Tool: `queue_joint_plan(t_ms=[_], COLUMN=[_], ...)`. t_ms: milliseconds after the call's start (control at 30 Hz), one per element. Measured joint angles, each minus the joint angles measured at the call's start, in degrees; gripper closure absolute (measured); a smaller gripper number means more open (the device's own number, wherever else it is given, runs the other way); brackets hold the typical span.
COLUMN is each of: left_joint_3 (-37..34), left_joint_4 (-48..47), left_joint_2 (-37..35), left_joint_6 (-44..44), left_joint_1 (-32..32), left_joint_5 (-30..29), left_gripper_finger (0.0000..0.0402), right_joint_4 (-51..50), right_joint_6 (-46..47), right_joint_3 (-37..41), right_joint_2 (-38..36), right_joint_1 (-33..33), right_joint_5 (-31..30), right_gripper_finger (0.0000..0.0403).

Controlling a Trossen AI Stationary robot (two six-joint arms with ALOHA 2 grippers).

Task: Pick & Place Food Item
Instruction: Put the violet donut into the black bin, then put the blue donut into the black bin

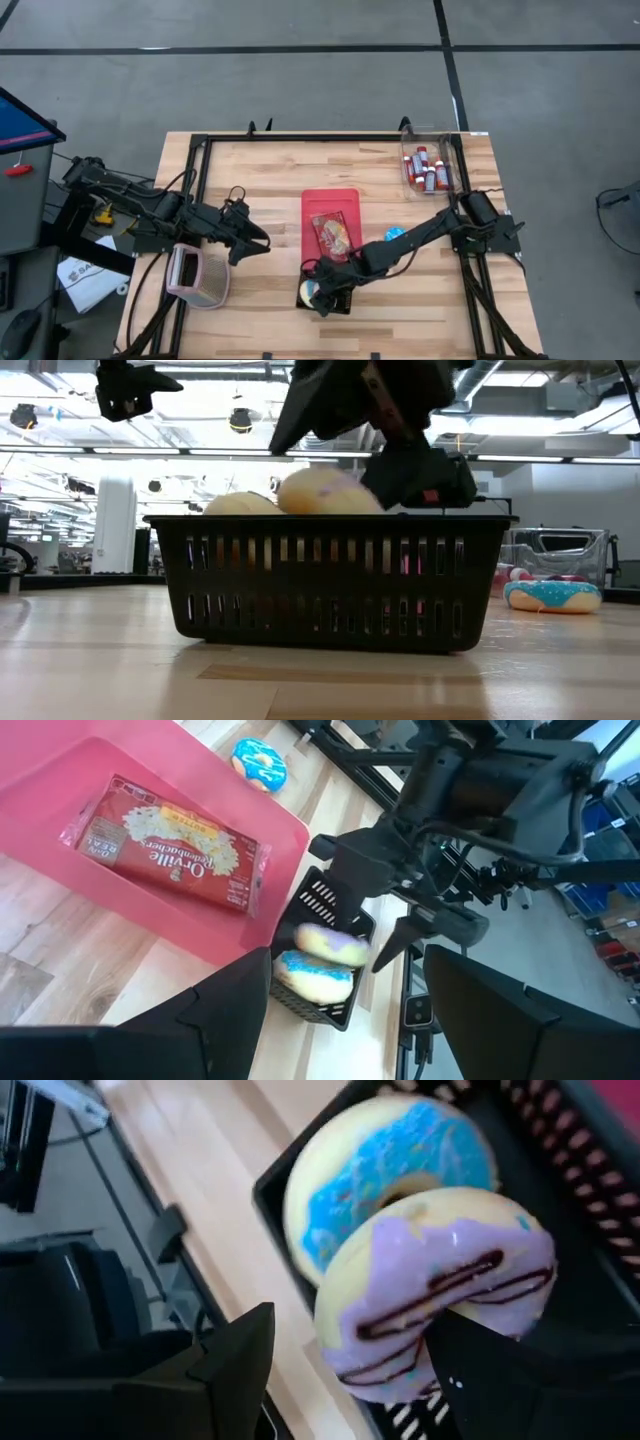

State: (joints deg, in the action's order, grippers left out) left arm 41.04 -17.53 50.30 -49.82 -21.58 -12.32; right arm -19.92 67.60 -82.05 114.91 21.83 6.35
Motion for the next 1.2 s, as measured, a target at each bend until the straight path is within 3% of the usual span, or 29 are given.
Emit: queue_joint_plan(t_ms=[833, 1200], left_joint_3=[0.0, 0.0], left_joint_4=[0.0, 0.0], left_joint_2=[0.0, 0.0], left_joint_6=[0.1, 1.1], left_joint_1=[-0.3, -0.3], left_joint_5=[-0.3, -0.6], left_gripper_finger=[0.0141, 0.0141], right_joint_4=[-0.8, -12.8], right_joint_6=[0.1, -0.6], right_joint_3=[-3.3, -5.5], right_joint_2=[0.0, -1.9], right_joint_1=[-0.5, 0.4], right_joint_5=[-3.8, -4.0], right_gripper_finger=[0.0154, 0.0154])
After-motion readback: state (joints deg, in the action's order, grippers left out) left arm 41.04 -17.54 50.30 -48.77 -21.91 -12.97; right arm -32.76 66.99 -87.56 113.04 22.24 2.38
